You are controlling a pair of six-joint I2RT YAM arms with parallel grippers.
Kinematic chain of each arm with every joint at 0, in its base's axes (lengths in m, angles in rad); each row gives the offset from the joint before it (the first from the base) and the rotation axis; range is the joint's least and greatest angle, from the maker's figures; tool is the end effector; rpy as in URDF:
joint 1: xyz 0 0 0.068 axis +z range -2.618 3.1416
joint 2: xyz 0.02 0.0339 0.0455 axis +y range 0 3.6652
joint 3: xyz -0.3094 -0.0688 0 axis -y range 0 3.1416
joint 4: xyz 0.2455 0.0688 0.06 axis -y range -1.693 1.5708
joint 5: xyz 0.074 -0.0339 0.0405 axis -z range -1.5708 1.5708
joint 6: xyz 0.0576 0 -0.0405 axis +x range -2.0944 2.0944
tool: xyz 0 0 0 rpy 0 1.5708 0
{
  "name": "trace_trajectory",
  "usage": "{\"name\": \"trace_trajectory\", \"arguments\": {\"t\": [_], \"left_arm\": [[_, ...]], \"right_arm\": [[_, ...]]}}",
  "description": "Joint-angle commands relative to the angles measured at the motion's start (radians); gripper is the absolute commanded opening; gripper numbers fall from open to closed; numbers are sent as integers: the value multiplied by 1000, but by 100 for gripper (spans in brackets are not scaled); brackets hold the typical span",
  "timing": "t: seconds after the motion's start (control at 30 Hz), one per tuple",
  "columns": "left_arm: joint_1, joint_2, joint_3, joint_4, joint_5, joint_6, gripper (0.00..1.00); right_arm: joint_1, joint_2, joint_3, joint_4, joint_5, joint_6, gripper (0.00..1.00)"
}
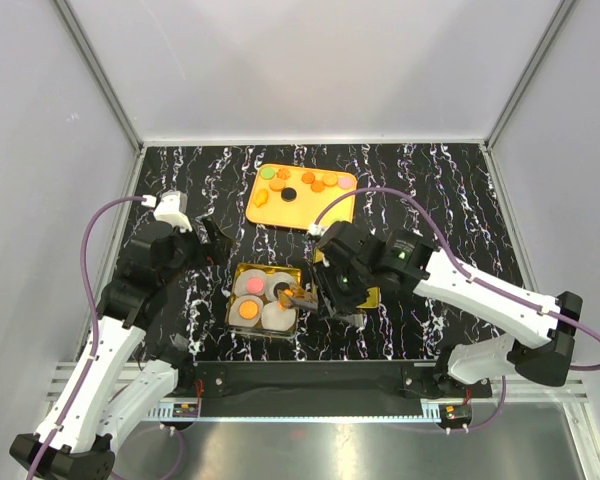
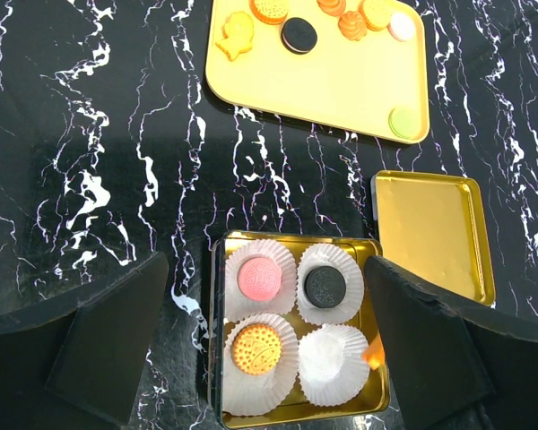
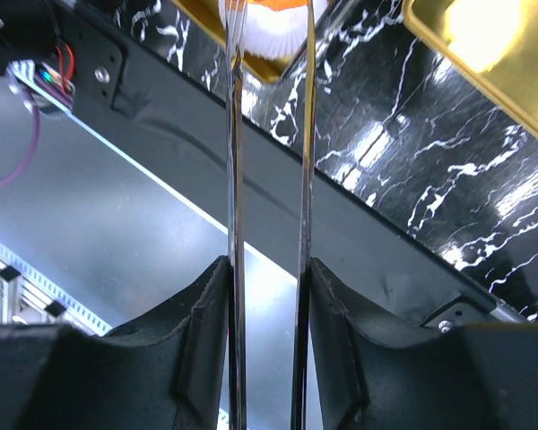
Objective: Pack the cookies
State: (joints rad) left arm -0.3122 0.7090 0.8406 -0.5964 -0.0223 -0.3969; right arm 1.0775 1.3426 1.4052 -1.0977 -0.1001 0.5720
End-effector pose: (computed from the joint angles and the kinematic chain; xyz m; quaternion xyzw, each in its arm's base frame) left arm 0.1320 -0.0413 0.3477 -0.0419 0.8499 -0.1734 0.4958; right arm 0.1172 0.2302 0.3772 -0.2537 0.9292 0.2269 0.1440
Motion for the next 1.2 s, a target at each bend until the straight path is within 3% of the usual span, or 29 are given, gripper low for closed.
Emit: {"name": "trace_trajectory", "arguments": {"t": [0.0, 1.17], "left_arm": [[5, -3, -1, 37, -22, -5, 99], [5, -9, 0, 37, -16, -5, 99]], "right_arm": [[32, -3, -9, 48, -16, 34, 44], [87, 49, 12, 56, 69, 29, 52]]}}
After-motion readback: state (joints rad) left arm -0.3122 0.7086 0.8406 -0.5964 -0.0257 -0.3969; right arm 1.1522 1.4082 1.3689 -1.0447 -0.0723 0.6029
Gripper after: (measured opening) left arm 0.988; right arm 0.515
